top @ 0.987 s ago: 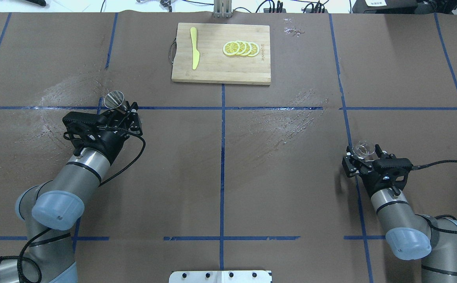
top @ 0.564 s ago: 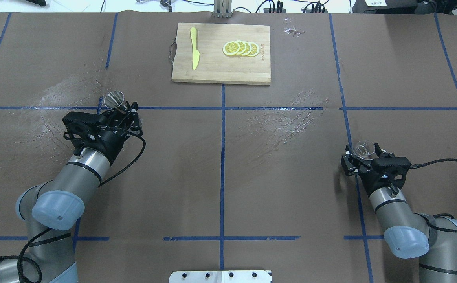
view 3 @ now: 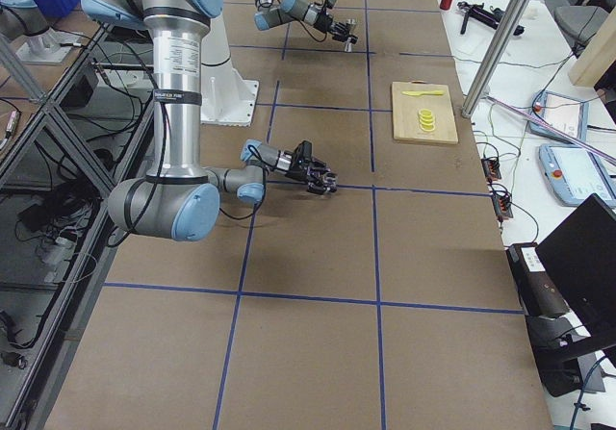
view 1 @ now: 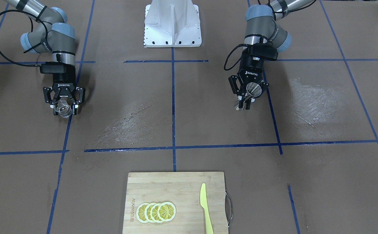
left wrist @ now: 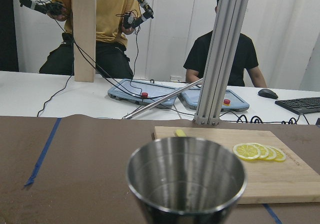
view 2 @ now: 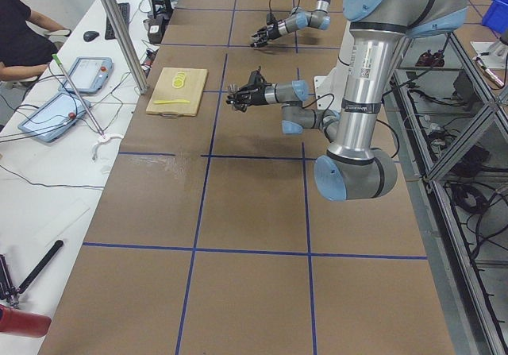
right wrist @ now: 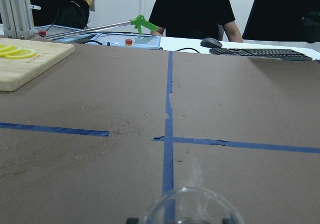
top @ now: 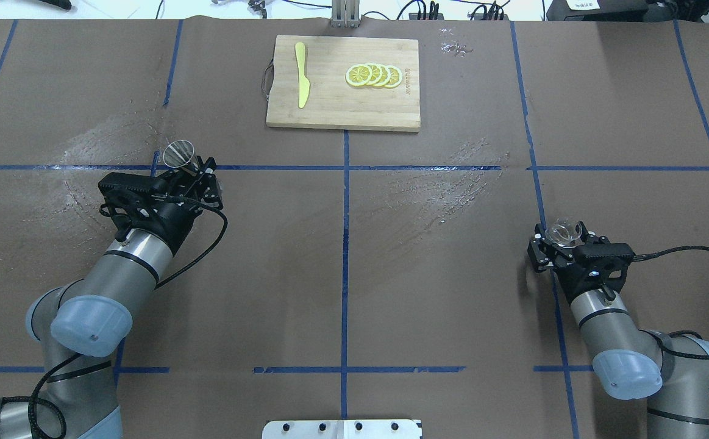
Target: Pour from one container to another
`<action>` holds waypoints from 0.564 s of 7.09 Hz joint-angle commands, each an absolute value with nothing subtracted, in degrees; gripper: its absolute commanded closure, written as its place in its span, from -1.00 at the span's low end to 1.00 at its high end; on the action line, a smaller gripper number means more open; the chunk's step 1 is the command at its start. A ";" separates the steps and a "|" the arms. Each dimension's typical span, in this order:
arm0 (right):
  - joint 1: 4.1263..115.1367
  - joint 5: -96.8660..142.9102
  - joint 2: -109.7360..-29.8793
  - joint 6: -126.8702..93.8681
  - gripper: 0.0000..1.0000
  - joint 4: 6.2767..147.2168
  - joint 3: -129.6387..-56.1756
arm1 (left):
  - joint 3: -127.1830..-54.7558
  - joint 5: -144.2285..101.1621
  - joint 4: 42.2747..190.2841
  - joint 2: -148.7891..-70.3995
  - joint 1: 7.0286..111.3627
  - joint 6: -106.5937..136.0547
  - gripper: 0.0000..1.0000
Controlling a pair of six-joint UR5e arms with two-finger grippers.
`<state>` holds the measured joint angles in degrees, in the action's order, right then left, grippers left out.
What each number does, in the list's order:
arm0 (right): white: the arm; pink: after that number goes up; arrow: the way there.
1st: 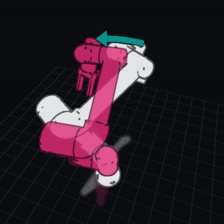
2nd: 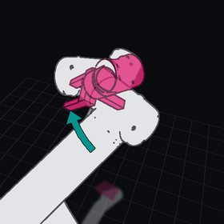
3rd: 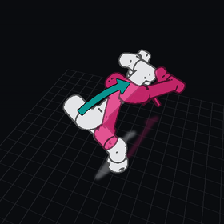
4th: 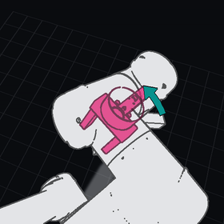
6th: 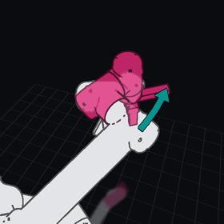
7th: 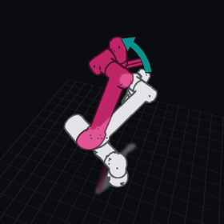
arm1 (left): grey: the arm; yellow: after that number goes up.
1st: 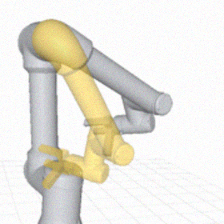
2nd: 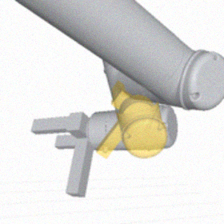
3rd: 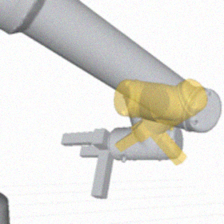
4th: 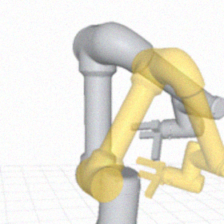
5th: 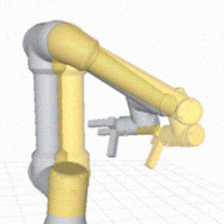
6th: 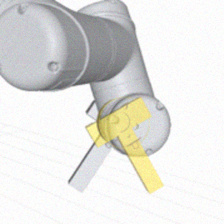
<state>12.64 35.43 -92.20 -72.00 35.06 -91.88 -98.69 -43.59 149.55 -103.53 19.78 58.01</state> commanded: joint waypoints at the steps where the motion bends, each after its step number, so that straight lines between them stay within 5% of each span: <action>1: 13.18 36.38 -91.85 -69.71 1.00 35.07 -92.90 | -99.14 -43.59 149.59 -103.62 19.78 58.09 1.00; 4: 14.67 38.83 -91.85 -69.35 1.00 35.24 -98.76 | -99.49 -43.59 149.59 -103.62 19.78 58.10 1.00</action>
<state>13.90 37.44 -91.87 -69.62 35.11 -96.07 -99.32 -43.60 149.59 -103.62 19.78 58.07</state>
